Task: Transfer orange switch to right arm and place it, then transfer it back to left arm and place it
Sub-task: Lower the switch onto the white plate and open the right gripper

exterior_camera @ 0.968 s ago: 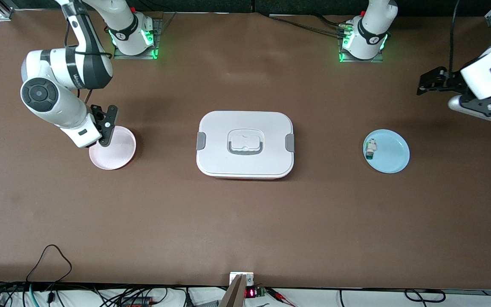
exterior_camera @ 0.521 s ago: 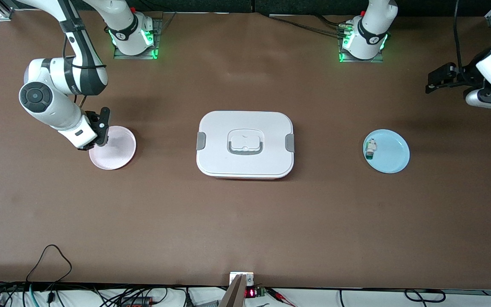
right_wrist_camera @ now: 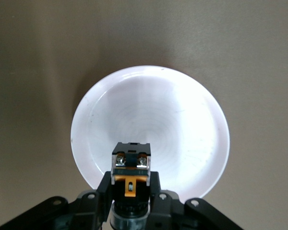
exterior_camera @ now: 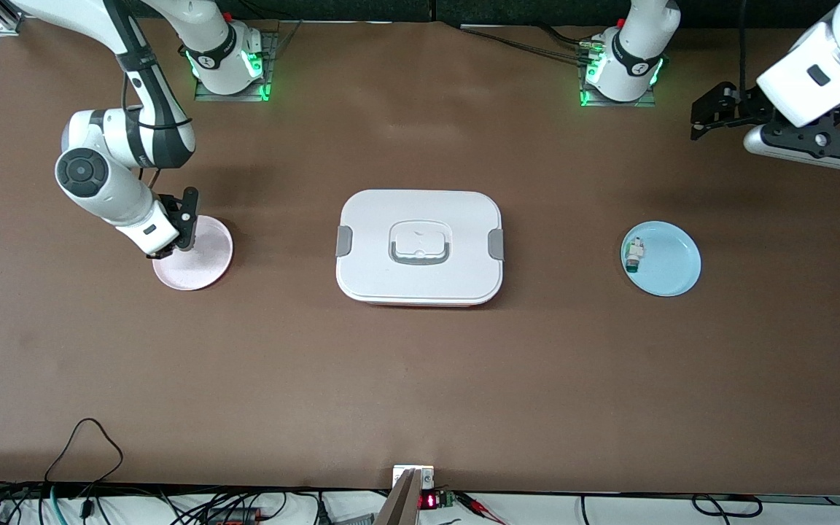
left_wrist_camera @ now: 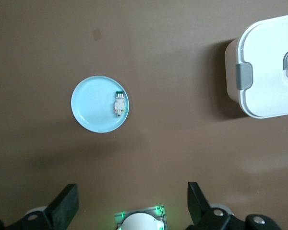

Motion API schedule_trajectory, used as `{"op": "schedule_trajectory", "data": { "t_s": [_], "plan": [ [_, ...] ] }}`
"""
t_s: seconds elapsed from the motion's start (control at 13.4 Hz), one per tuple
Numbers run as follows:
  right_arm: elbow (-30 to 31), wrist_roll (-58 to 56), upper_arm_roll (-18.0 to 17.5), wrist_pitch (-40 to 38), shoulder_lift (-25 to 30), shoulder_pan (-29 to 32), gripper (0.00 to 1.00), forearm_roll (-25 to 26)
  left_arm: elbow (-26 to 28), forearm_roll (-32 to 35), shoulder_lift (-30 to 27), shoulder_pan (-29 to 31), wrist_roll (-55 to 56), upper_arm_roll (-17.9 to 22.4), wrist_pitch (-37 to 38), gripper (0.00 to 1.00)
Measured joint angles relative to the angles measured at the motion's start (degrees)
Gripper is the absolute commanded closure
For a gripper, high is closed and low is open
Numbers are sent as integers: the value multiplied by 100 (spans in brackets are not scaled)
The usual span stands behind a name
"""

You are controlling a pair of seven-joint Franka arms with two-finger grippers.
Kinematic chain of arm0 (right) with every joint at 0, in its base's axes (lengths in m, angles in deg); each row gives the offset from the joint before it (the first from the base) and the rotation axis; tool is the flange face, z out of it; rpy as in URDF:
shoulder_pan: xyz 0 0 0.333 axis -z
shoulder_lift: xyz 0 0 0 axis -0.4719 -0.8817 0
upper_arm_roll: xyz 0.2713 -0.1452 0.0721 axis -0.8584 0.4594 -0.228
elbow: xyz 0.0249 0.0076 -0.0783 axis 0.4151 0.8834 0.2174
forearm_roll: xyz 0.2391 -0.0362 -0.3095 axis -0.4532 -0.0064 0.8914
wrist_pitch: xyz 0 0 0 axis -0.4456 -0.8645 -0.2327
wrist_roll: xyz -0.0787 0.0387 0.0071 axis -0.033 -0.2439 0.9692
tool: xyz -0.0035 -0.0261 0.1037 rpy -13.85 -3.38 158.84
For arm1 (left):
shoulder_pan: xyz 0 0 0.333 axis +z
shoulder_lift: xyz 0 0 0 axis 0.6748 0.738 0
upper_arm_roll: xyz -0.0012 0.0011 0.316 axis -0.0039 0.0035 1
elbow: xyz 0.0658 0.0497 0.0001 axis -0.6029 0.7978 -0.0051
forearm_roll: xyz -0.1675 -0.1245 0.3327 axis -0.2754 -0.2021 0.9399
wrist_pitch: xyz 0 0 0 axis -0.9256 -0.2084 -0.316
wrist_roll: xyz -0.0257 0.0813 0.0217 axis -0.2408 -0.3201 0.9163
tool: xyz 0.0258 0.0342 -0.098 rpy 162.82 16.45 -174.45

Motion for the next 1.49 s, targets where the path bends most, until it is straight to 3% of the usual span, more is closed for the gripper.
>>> {"op": "schedule_trajectory", "data": {
  "t_s": [0.37, 0.6, 0.89, 0.97, 1.12, 1.49],
  "plan": [
    [287, -1, -1, 567, -135, 2, 71, 0, 2, 56, 2, 166, -419, -57, -112, 0],
    [337, -1, 0, 936, -314, 17, 71, 0, 0, 602, -3, 76, -601, -67, -175, 0],
    [336, -1, -1, 1233, -541, 23, 70, -1, 0, 309, -21, 45, -347, -49, -52, 0],
    [336, 0, -1, 1258, -567, 24, 62, -2, 0, 261, -21, 44, -273, -50, -68, 0],
    [336, 14, -1, 1264, -571, 28, 0, -17, 0, 231, -21, 46, -223, -45, -74, 0],
    [237, 294, -1, 1088, -448, 36, 0, -569, 0, 228, -18, 61, -213, -4, -128, 0]
  ]
}}
